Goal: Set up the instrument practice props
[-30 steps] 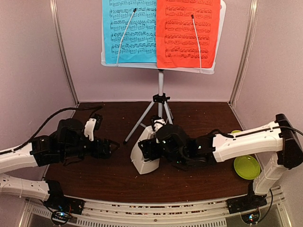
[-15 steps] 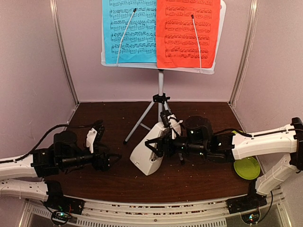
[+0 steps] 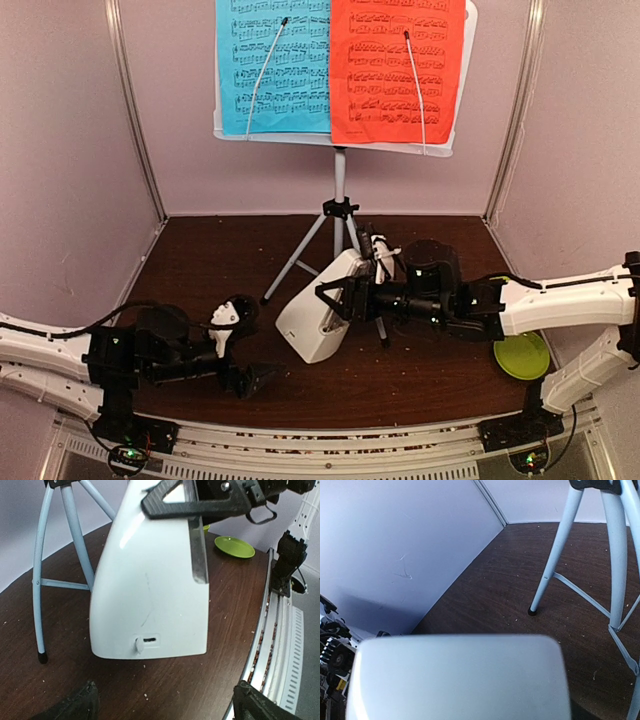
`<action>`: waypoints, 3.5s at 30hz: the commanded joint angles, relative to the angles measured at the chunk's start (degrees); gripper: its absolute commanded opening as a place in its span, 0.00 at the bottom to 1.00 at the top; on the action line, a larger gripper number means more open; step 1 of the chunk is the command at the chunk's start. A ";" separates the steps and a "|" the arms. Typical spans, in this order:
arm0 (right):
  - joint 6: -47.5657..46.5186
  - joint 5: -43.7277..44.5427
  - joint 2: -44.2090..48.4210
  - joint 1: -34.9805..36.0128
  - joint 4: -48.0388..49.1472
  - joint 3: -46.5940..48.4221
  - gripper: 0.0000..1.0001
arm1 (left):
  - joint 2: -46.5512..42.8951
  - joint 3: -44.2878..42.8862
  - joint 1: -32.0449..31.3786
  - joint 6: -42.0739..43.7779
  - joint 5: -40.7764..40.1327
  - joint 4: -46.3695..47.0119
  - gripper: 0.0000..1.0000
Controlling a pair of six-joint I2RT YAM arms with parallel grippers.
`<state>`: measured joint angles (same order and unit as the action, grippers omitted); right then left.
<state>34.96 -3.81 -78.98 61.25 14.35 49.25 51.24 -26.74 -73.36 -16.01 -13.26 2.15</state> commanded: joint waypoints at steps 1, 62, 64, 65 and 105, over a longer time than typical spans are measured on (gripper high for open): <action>5.90 5.36 2.76 0.51 6.03 0.37 0.00 | 1.87 1.30 -1.01 5.16 -2.71 12.63 0.98; 10.53 20.88 5.51 9.25 6.04 -0.70 0.00 | 22.50 -5.08 -6.20 11.58 -14.84 23.34 0.72; 10.48 20.97 5.57 9.28 6.04 -0.61 0.00 | 22.41 -4.98 -6.20 11.53 -15.11 23.27 0.71; 10.51 21.00 5.51 9.32 6.04 -0.70 0.00 | 22.41 -4.90 -6.22 11.51 -15.21 23.25 0.71; 13.50 49.14 -26.80 16.98 -24.71 27.86 0.13 | -2.16 5.29 0.52 -7.44 -24.62 13.20 0.98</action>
<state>44.77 38.50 -105.38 77.80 -8.54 72.23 50.19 -22.02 -73.32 -21.96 -36.60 15.05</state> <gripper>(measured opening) 0.711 0.978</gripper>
